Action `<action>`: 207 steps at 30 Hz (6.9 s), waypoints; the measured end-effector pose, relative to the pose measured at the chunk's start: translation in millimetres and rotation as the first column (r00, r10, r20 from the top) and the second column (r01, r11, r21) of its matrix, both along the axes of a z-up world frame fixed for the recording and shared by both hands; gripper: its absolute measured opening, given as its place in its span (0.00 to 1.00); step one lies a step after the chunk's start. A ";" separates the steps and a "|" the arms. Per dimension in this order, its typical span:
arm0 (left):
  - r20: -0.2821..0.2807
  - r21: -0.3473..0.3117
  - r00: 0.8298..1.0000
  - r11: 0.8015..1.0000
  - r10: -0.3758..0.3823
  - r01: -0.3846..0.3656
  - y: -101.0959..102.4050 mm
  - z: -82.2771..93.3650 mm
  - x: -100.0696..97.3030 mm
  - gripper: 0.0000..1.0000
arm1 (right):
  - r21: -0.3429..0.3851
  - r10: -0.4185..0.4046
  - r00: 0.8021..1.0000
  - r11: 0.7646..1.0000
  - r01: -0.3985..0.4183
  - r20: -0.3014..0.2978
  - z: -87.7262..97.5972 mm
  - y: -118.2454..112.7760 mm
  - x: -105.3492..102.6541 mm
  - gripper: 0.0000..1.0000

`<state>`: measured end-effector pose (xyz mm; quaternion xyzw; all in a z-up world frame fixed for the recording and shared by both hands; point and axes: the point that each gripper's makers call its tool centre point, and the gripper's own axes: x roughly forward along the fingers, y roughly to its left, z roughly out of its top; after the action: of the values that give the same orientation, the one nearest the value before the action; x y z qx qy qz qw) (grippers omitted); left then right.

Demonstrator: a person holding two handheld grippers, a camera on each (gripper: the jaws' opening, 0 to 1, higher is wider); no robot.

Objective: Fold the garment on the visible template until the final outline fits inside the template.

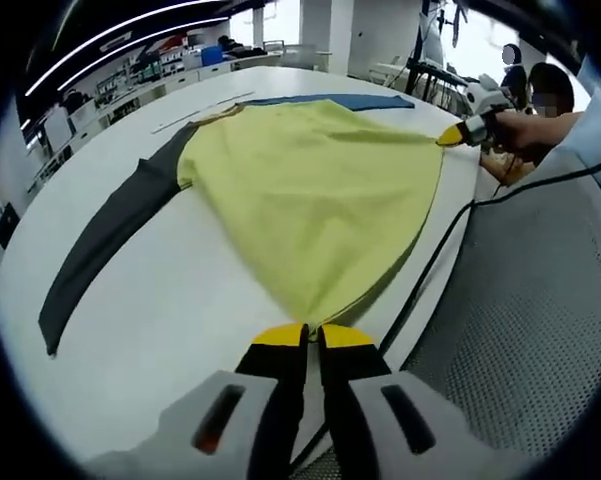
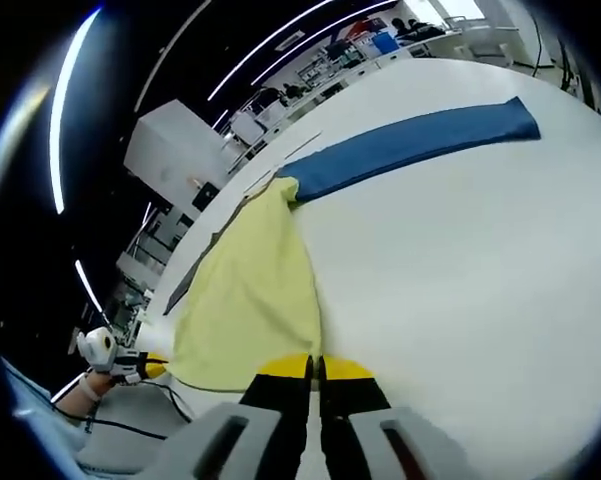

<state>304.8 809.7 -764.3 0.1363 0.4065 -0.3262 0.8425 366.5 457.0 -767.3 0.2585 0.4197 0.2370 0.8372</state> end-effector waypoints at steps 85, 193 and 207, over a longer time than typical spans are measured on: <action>0.097 -0.240 0.954 0.937 0.283 -0.254 41.4 43.6 38.0 0.98 | -0.076 0.085 0.967 0.995 -0.069 0.240 41.4 -20.7 21.3 0.75; 0.078 -0.391 0.880 0.826 0.468 -0.405 67.9 58.0 34.8 0.93 | -0.244 0.058 0.958 0.970 0.013 0.282 81.2 -13.3 220.6 0.00; 0.109 -0.350 0.909 0.871 0.402 -0.344 54.8 51.8 32.9 0.93 | -0.183 0.217 0.929 0.969 -0.167 0.299 88.6 109.1 228.7 0.00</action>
<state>337.7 864.5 -712.5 -0.0563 0.2891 -0.2054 0.9333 595.2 566.1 -678.6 0.1092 0.3206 0.3231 0.8837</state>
